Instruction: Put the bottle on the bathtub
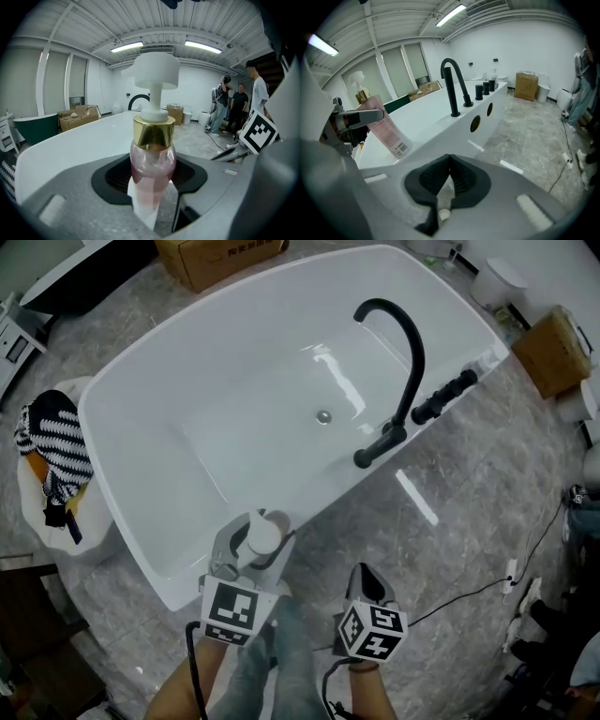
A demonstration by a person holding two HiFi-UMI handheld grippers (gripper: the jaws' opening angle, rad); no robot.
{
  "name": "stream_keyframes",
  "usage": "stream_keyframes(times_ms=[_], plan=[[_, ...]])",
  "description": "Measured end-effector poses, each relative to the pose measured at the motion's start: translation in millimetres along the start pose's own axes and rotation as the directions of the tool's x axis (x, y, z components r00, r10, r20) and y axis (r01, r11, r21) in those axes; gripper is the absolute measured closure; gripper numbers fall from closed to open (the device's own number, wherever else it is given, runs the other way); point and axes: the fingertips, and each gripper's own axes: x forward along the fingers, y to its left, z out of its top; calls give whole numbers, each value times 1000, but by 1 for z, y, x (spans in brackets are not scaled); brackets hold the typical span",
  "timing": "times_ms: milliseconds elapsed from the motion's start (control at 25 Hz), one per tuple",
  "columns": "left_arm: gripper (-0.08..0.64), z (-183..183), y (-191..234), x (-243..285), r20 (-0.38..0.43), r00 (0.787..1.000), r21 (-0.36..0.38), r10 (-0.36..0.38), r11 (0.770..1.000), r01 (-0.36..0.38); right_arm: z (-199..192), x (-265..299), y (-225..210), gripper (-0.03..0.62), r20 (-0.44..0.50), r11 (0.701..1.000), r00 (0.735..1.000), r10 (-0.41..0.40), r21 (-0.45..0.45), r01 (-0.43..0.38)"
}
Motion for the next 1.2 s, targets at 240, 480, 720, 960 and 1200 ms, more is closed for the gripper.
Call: stream_keyframes(times_ms=[240, 480, 720, 960, 1200], plan=[[311, -3, -3, -1, 5, 999, -60, -36, 998, 36, 1, -2, 7, 589, 4, 1000, 1000, 4, -7, -4], [287, -1, -4, -4, 12, 998, -86, -55, 995, 56, 4, -5, 15, 589, 9, 1000, 1000, 4, -11, -4], [275, 0, -4, -7, 24, 998, -92, -58, 994, 60, 7, -5, 21, 589, 14, 1000, 1000, 11, -16, -11], [264, 5, -6, -14, 28, 996, -92, -79, 992, 82, 9, -9, 28, 589, 15, 1000, 1000, 16, -19, -16], [253, 7, -10, -24, 18, 995, -98, -100, 990, 101, 19, -15, 37, 589, 29, 999, 999, 25, -27, -24]])
